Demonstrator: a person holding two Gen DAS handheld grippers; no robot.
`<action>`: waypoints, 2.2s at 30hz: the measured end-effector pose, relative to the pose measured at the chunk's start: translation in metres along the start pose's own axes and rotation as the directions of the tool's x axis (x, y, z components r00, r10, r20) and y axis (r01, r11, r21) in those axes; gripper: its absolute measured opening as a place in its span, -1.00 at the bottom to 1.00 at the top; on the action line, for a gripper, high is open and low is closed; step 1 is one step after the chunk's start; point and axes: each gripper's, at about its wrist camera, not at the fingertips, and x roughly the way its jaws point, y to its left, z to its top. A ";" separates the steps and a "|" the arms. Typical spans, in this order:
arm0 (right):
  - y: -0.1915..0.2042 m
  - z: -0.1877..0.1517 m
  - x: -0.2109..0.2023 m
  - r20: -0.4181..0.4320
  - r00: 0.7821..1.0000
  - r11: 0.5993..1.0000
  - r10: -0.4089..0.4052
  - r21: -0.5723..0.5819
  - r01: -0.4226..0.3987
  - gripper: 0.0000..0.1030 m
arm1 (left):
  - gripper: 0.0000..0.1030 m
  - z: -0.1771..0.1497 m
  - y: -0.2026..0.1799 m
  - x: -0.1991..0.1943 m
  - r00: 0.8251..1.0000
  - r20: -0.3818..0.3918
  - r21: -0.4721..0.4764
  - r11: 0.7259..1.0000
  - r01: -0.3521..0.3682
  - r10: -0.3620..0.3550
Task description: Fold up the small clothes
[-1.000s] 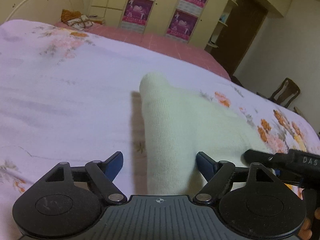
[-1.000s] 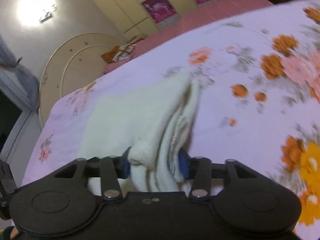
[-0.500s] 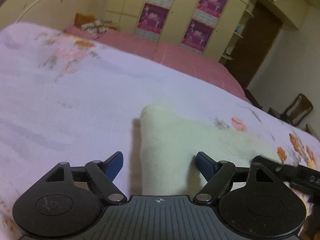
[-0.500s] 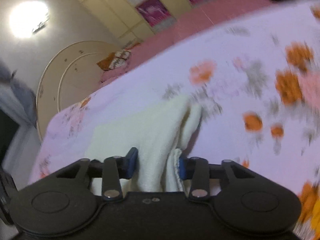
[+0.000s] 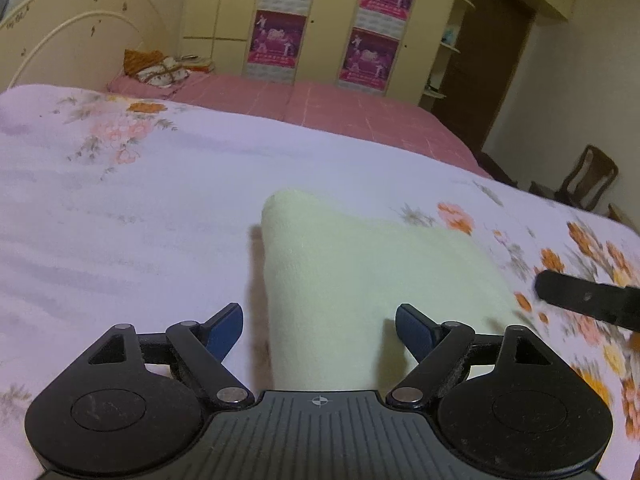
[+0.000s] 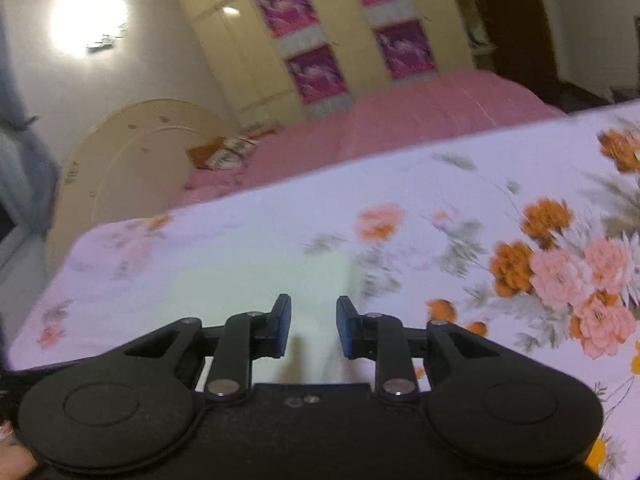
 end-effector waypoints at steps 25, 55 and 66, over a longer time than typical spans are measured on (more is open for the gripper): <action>0.046 -0.071 -0.046 -0.137 0.982 0.979 -0.132 -0.172 0.108 -0.55 | 1.00 -0.064 -0.018 -0.036 0.993 -0.120 0.102 0.995 0.008 0.004; 0.048 -0.104 -0.046 -0.181 0.953 0.967 -0.243 -0.124 0.223 -0.51 | 1.00 -0.070 -0.035 -0.044 0.967 -0.217 0.081 0.989 -0.120 0.135; 0.047 -0.102 -0.049 -0.184 0.962 0.972 -0.203 -0.155 0.176 -0.37 | 1.00 -0.076 -0.052 -0.057 0.966 -0.146 0.122 0.973 -0.195 0.212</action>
